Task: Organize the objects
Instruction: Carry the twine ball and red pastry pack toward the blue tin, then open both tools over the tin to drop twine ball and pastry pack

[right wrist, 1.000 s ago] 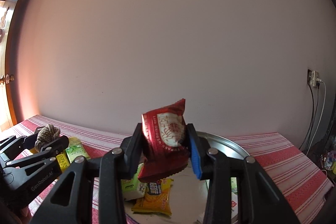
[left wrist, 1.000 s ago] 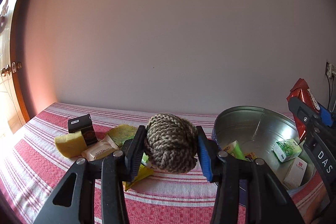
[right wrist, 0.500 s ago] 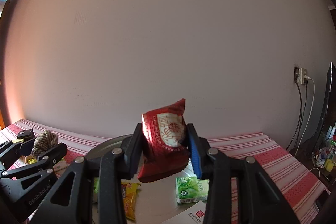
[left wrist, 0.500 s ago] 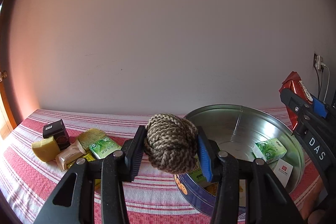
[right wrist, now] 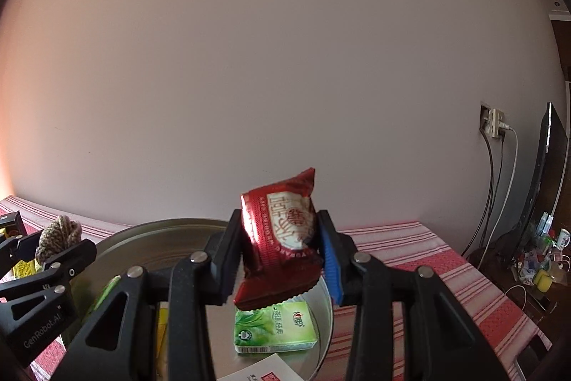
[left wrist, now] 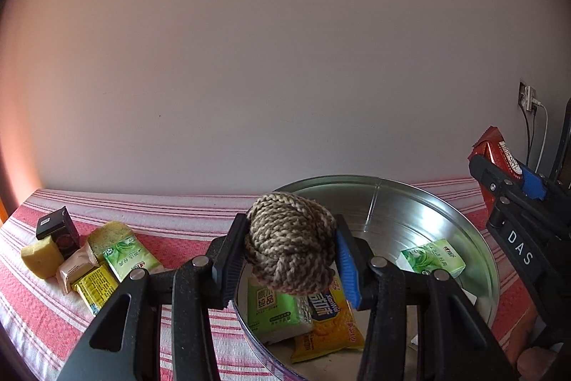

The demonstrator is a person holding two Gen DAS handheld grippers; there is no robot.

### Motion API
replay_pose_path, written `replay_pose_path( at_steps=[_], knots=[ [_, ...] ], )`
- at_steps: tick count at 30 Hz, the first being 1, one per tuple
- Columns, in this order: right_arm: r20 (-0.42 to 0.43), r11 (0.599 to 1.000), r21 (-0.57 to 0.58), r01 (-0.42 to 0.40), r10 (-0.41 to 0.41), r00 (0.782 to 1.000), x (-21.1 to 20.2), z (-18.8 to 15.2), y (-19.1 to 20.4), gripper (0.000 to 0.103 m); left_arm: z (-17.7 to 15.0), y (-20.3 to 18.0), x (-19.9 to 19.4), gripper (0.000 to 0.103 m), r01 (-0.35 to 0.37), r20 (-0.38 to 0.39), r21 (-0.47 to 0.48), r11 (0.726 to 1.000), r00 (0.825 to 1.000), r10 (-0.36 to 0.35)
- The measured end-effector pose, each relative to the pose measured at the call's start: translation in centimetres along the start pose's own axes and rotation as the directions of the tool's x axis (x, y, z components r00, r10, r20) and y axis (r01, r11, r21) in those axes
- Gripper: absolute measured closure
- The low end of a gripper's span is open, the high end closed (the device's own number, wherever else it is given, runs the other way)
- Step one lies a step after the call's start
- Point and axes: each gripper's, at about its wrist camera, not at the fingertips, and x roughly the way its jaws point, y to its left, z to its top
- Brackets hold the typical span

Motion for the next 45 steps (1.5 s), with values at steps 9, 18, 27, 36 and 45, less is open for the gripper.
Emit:
replay_pose_path(
  at_steps=[9,18,27,36,45],
  knots=[
    [-0.072,0.999,-0.015,0.032,-0.033,0.997,1.6,-1.1,-0.6,0.063,-0.2,-1.6,1.1,0.055,0.007,-0.034,0.027,1.000,0.999,-0.006],
    [-0.121,0.999,-0.040,-0.006,0.001,0.993,2.5,-2.0,0.0,0.063,-0.7,-1.8,2.8,0.055,-0.021,-0.101,0.073,0.997,0.994,0.028],
    [-0.160,0.998,-0.036,-0.048,0.042,0.986,2.6,-2.5,0.3,0.063,-1.1,-0.8,3.7,0.055,-0.021,-0.137,0.069,0.997,0.990,0.030],
    [-0.193,0.994,-0.036,-0.102,0.093,0.977,3.6,-2.7,-0.8,0.062,-1.4,-0.1,4.1,0.053,-0.013,-0.164,0.085,0.996,0.986,0.027],
    [-0.062,0.995,0.047,-0.089,0.092,0.994,0.3,-2.2,-2.1,0.004,-0.9,-0.1,0.8,0.001,-0.072,-0.012,0.142,0.987,0.997,0.075]
  ],
)
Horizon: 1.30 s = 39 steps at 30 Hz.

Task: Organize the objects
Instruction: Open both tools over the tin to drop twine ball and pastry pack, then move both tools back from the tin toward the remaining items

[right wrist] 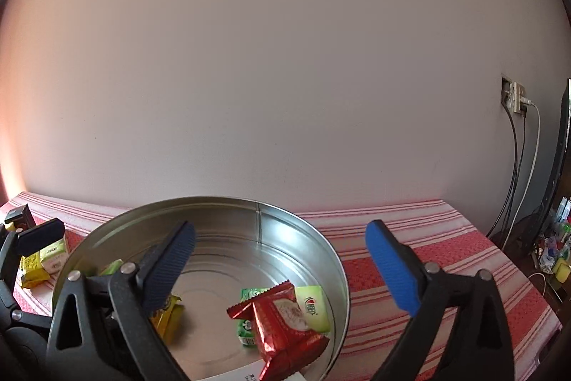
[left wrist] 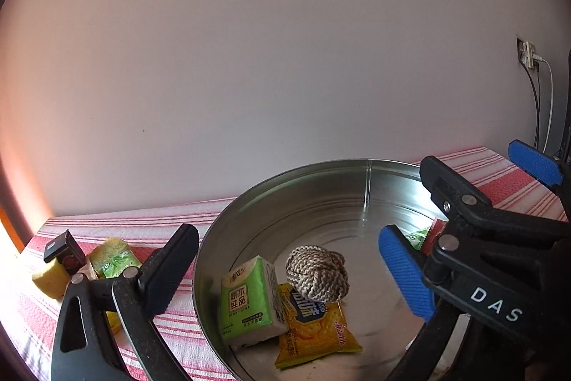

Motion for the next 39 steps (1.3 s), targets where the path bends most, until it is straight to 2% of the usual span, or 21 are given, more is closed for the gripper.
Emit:
replay_pose_path(
  at_steps=[1,6,13,17,21,25,26,31,35,39],
  knots=[
    [0.013,1.000,0.007,0.008,-0.008,1.000,0.0,0.2,-0.7,0.000,-0.1,0.2,0.0,0.001,0.008,-0.008,0.000,1.000,1.000,-0.008],
    [0.018,0.998,0.055,0.015,-0.016,1.000,-0.5,0.4,-0.7,0.000,-0.8,3.3,-0.5,0.001,0.016,-0.034,-0.069,0.998,0.999,-0.018],
    [0.028,0.990,0.140,0.019,-0.023,0.999,-0.8,0.5,-1.7,0.000,-1.7,6.2,-2.8,0.001,-0.048,0.009,-0.106,0.993,0.999,0.049],
    [0.123,0.985,0.161,0.058,-0.079,0.989,-1.5,0.2,-2.0,0.000,-1.4,6.6,-4.3,0.001,-0.117,0.058,-0.122,0.986,0.990,0.125],
    [0.234,0.975,0.169,0.143,-0.181,0.955,-2.6,-0.4,-1.9,0.000,-1.7,8.2,-4.4,0.001,-0.134,0.051,-0.146,0.980,0.988,0.142],
    [0.229,0.967,0.198,0.158,-0.202,0.952,-2.7,-0.4,-2.2,0.000,-2.2,8.8,-4.4,0.001,-0.154,0.061,-0.145,0.977,0.984,0.164],
    [0.226,0.966,0.196,0.167,-0.211,0.951,-2.7,-0.3,-2.1,0.000,-2.5,8.1,-3.0,0.001,-0.158,0.061,-0.138,0.978,0.984,0.167],
    [0.237,0.949,0.231,0.215,-0.270,0.933,-3.5,-0.5,-2.5,0.000,-3.2,9.1,-3.7,0.001,-0.166,0.045,-0.134,0.977,0.984,0.174],
    [0.201,0.935,0.279,0.218,-0.279,0.939,-4.2,-0.8,-2.8,0.000,-3.7,9.8,-4.1,0.001,-0.157,0.032,-0.146,0.977,0.986,0.163],
    [0.187,0.934,0.280,0.220,-0.278,0.942,-4.9,-1.0,-1.9,0.000,-4.6,11.1,-3.8,0.001,-0.154,0.027,-0.152,0.976,0.987,0.159]
  ],
)
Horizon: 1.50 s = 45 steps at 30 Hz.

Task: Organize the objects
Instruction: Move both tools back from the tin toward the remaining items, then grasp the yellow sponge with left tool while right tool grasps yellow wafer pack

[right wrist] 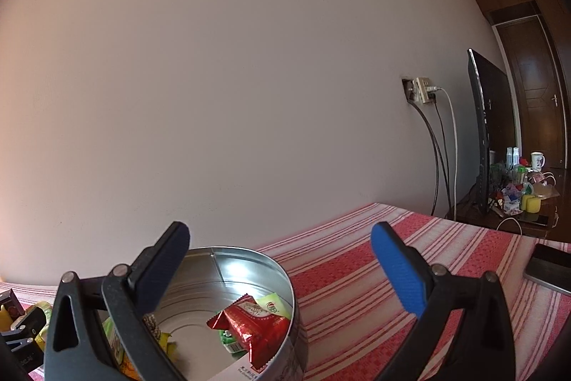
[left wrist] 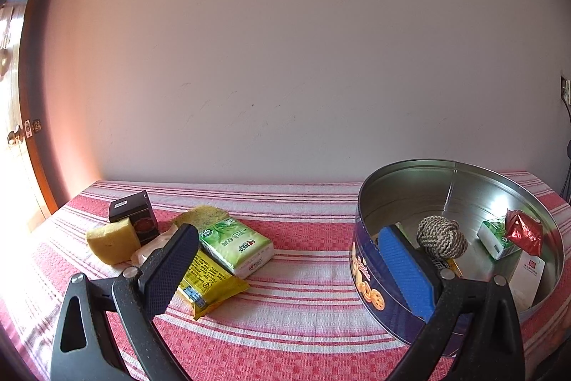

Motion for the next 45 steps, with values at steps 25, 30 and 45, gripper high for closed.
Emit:
replay_pose_path(
  at_steps=[25,30,45],
  knots=[
    [-0.075,0.985,-0.058,-0.164,0.159,0.984,-4.0,-2.9,11.3,0.000,-0.3,11.6,1.4,0.001,-0.100,-0.049,-0.055,0.993,0.994,0.098],
    [-0.126,0.969,-0.079,-0.235,0.224,0.966,-4.2,-3.9,14.9,0.000,-0.3,14.9,2.4,0.001,-0.129,-0.077,-0.074,0.989,0.989,0.123],
    [-0.351,0.894,-0.136,-0.427,0.360,0.865,-4.0,-7.6,24.4,0.000,-0.5,22.2,9.3,0.001,-0.121,-0.301,-0.208,0.971,0.952,0.054]
  ],
)
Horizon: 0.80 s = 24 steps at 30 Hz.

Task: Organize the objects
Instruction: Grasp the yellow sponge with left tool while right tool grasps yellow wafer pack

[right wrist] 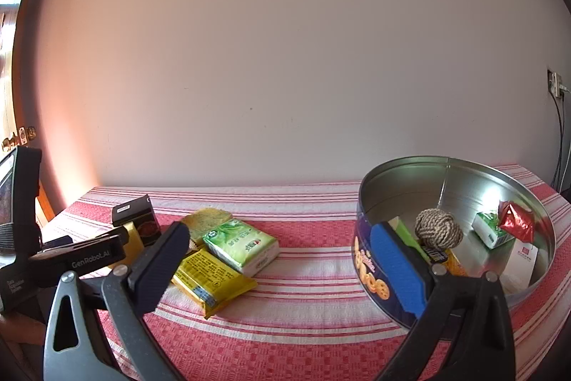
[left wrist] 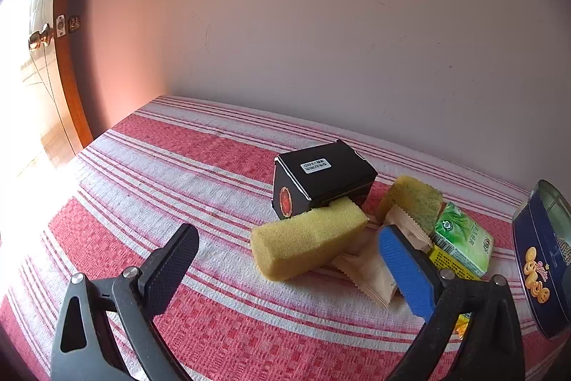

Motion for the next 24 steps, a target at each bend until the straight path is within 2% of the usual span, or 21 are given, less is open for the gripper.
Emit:
replay_pose_path(
  at_steps=[4,7,9,10,12,17,21,24],
  knots=[
    [-0.048,0.999,-0.010,-0.037,0.037,0.998,1.1,-0.3,1.1,0.000,0.8,-0.7,2.3,0.001,0.005,-0.062,0.022,1.000,0.998,-0.003],
    [-0.063,0.998,-0.016,-0.054,0.053,0.997,1.2,-0.3,1.3,0.000,1.0,-0.4,4.0,0.002,0.008,-0.131,0.005,1.000,0.991,-0.007],
    [-0.083,0.998,-0.011,-0.066,0.065,0.994,1.5,-0.3,1.3,0.000,0.7,0.1,4.7,0.016,0.037,-0.166,-0.022,0.999,0.985,-0.040],
    [-0.098,0.997,-0.008,-0.071,0.070,0.993,1.7,-0.3,1.3,0.000,0.6,0.4,5.0,0.028,0.063,-0.182,-0.042,0.997,0.981,-0.069],
    [-0.128,0.997,0.000,-0.076,0.076,0.989,2.2,-0.3,1.3,0.000,0.3,0.9,4.4,0.043,0.114,-0.168,-0.063,0.991,0.978,-0.123],
    [-0.169,0.995,0.032,-0.090,0.094,0.981,2.7,-0.7,0.8,0.000,-0.2,0.7,3.4,0.046,0.117,-0.166,-0.053,0.992,0.978,-0.125],
    [-0.211,0.993,0.041,-0.109,0.115,0.971,3.0,-0.9,0.5,0.000,-1.1,0.6,1.1,0.047,0.064,-0.159,-0.010,0.998,0.985,-0.064],
    [-0.245,0.991,0.041,-0.130,0.136,0.960,3.4,-1.1,0.5,0.000,-1.2,1.0,-0.1,0.047,0.091,-0.140,-0.052,0.995,0.985,-0.097]
  ],
)
